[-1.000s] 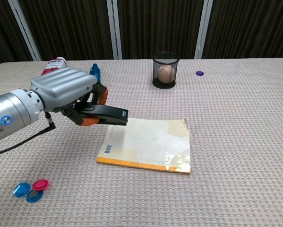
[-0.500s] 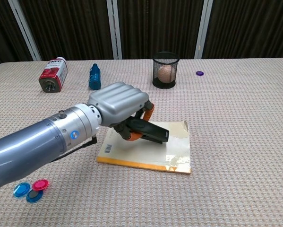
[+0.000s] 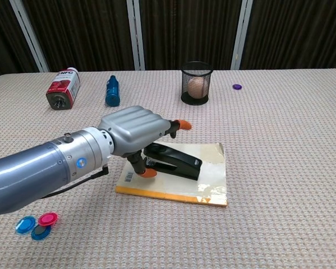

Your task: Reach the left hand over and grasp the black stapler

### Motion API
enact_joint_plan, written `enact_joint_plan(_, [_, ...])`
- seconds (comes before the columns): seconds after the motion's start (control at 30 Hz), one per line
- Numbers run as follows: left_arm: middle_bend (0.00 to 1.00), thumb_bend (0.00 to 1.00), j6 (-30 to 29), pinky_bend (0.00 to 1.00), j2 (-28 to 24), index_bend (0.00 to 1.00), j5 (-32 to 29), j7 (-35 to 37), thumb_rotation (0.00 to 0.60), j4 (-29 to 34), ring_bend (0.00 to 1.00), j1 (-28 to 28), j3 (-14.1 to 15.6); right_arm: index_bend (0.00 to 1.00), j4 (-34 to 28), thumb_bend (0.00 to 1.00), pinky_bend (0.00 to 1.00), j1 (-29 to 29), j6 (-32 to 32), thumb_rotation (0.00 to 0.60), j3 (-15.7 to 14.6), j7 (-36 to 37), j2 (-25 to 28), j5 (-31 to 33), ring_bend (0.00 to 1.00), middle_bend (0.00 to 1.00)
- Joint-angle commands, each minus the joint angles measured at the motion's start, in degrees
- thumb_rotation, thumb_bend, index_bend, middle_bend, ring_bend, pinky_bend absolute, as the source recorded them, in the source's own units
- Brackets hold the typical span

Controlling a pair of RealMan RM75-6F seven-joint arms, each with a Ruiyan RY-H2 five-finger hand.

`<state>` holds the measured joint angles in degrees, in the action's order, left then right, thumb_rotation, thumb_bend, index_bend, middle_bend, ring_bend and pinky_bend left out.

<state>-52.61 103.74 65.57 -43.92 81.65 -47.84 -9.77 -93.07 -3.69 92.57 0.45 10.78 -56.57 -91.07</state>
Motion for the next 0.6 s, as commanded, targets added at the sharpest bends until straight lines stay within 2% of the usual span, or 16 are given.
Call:
enact_joint_plan(0.03, [0.08,0.2,-2.76,0.25,-5.42,0.0,0.47,-0.57,0.6,7.21,0.11,2.05,1.4,0.0,-0.16,0.06,0.0,0.06,-0.16,0.6,0.11,-0.41,-0.14,0.26,0.0,0.0])
enact_joint_plan(0.17, [0.01,0.2,-8.59,0.19,-12.28,0.0,3.91,-0.62,0.6,15.18,0.02,5.66,3.7,0.0,-0.43,0.06,0.0,0.18,-0.49,0.6,0.2,-1.4,-0.41,0.52,0.0,0.0])
enact_joint_plan(0.23, [0.0,0.21,-13.62,0.17,-16.97,0.0,6.94,-0.94,0.6,19.38,0.0,8.94,6.03,0.0,-0.68,0.06,0.0,0.25,-0.65,0.6,0.19,-2.3,-0.64,0.54,0.0,0.0])
enact_joint_plan(0.33, [0.0,0.21,-21.66,0.16,-21.86,0.0,11.05,-1.82,0.6,21.89,0.0,14.28,9.72,0.0,-0.99,0.06,0.0,0.34,-0.94,0.6,0.18,-3.48,-0.96,0.65,0.0,0.0])
enact_joint_plan(0.47, [0.0,0.21,-34.96,0.16,-24.49,0.0,16.7,-2.32,0.6,17.54,0.0,23.32,14.7,0.0,-1.49,0.06,0.0,0.35,-1.13,0.6,0.06,-5.27,-1.46,0.57,0.0,0.0])
enact_joint_plan(0.53, [0.0,0.21,-37.67,0.16,-24.05,0.0,17.56,0.26,0.6,14.48,0.0,26.03,15.79,0.0,-1.67,0.06,0.0,0.24,-0.98,0.6,0.02,-5.99,-1.67,0.55,0.0,0.0])
enact_joint_plan(0.6, [0.0,0.21,-37.94,0.16,-23.78,0.0,16.94,3.76,0.6,12.38,0.0,27.4,15.82,0.0,-1.82,0.06,0.0,0.13,-0.9,0.6,-0.06,-6.48,-1.88,0.5,0.0,0.0])
